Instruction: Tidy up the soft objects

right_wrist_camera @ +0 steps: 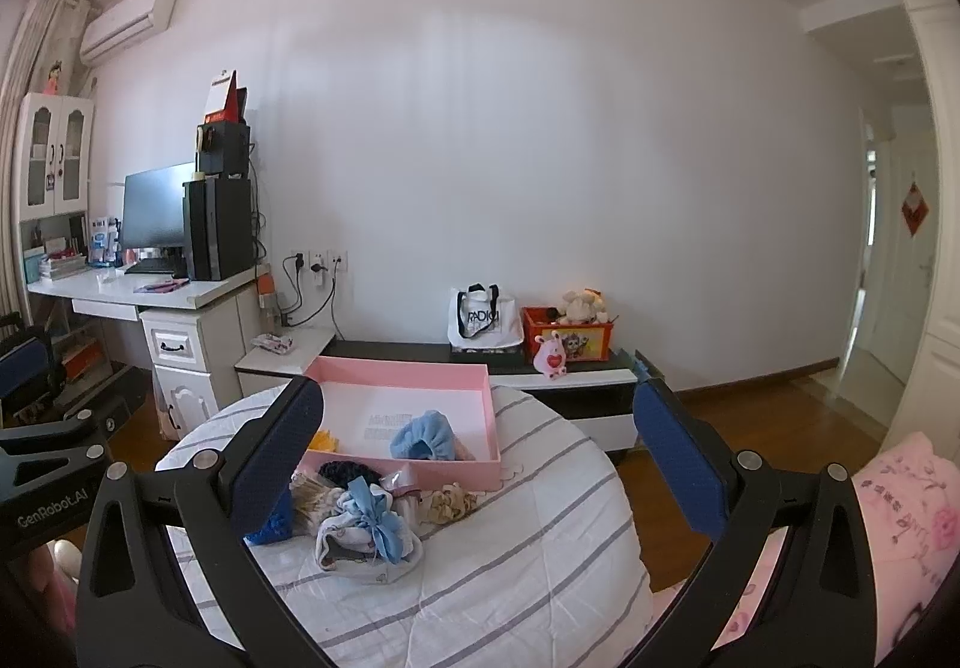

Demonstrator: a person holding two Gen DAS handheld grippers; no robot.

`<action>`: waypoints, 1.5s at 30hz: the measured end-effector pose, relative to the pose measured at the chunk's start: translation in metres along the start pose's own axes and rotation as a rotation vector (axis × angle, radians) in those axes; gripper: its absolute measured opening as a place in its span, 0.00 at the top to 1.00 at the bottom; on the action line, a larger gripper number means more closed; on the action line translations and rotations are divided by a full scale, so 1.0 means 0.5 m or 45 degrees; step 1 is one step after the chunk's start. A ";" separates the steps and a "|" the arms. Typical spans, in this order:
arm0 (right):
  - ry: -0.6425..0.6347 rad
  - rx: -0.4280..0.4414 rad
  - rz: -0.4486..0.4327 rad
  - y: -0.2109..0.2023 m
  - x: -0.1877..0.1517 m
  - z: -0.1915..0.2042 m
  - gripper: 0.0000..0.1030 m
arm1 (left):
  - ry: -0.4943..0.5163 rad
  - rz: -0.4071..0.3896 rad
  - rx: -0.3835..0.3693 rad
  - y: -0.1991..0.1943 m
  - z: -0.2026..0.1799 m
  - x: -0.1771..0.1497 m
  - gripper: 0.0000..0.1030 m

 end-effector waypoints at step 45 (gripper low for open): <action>-0.267 0.212 0.696 0.265 -0.258 0.255 0.00 | -0.255 0.628 0.171 0.254 0.244 -0.167 0.00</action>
Point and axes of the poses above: each gripper's, at about its wrist camera, not at the fingertips, and y roughly the way its jaws point, z to its left, x to its top, the point moved 2 cm from there along y, roughly the way its jaws point, and after that the axes turned 13 degrees about -x, right-handed, at the moved point
